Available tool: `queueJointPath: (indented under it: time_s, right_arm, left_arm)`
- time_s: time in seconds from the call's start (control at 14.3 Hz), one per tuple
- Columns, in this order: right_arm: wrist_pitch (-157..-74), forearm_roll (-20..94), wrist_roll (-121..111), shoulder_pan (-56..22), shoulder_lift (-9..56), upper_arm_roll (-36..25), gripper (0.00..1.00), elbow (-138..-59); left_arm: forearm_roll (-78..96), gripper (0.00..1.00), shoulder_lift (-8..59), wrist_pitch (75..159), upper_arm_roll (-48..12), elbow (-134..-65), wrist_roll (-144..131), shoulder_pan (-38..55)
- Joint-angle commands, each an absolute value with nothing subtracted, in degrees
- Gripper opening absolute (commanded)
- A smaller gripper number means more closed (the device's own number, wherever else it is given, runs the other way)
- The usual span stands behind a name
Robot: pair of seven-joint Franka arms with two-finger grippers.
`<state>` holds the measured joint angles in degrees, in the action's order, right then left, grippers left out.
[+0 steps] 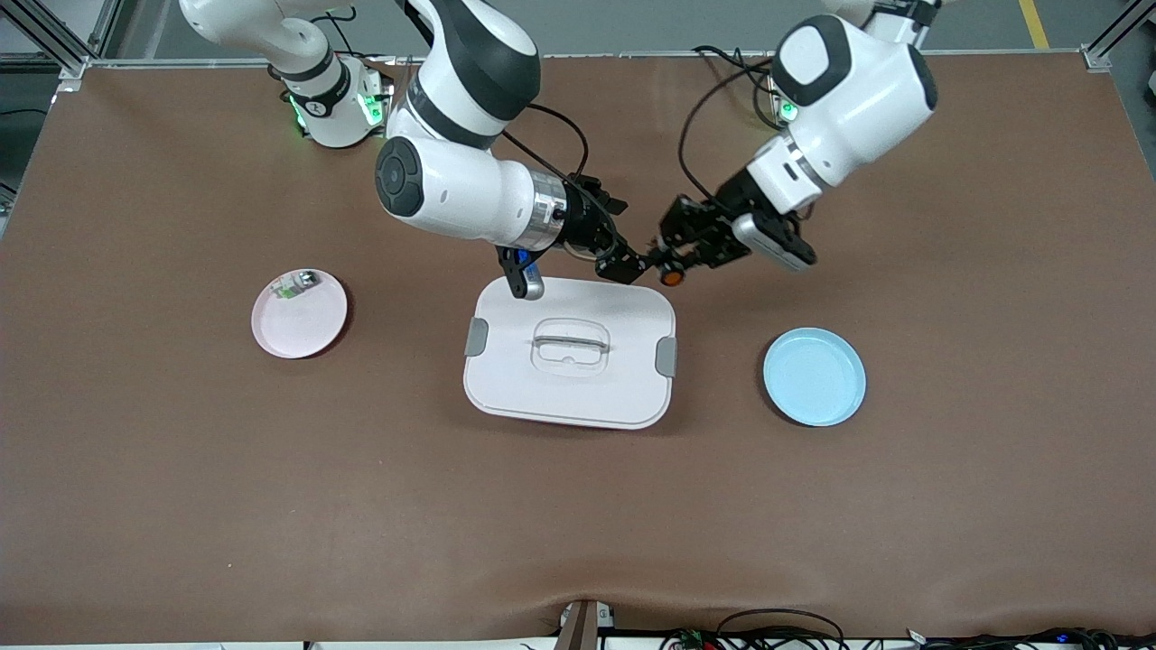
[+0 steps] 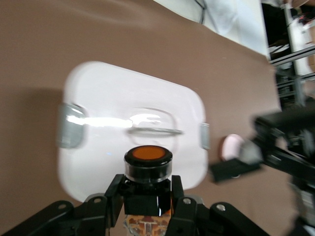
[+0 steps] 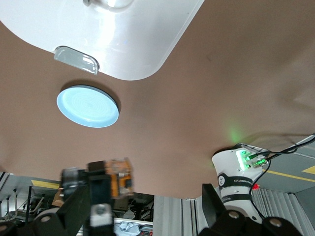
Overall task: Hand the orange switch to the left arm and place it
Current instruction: 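Carry the switch to the blue plate while the right gripper withdraws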
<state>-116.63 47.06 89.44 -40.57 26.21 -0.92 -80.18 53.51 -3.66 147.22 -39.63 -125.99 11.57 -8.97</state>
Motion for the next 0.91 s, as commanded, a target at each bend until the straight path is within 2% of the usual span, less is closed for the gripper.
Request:
queueJointPath:
  time_s: [0.0, 0.21, 0.49, 0.7, 0.84]
  right_arm:
    - [-115.31, 47.02, 89.48, -40.17, 25.4, -1.41, 1.0, -79.63]
    - [-108.85, 40.38, 84.05, -38.85, 22.16, -1.67, 1.0, -80.07]
    - [-97.41, 34.55, 75.88, -34.2, 16.98, -1.67, 1.0, -81.73]
    - [-91.95, 32.89, 64.03, -29.46, 11.53, -1.76, 1.0, -86.82]
    - [-90.1, 24.65, 55.15, -28.74, 7.67, -1.76, 1.0, -91.38]
  left_arm:
    - [41.02, 0.0, -3.16, 142.75, -40.17, -125.07, 12.83, -14.48]
    - [22.72, 0.0, -1.85, 139.76, -39.99, -124.37, 15.98, -18.62]
    - [12.68, 0.0, 3.5, 138.96, -39.9, -124.45, 33.08, -24.15]
    - [6.18, 0.0, 8.59, 139.04, -39.9, -123.67, 46.02, -27.94]
    - [0.47, 0.0, 13.68, 139.22, -39.81, -121.83, 51.48, -29.96]
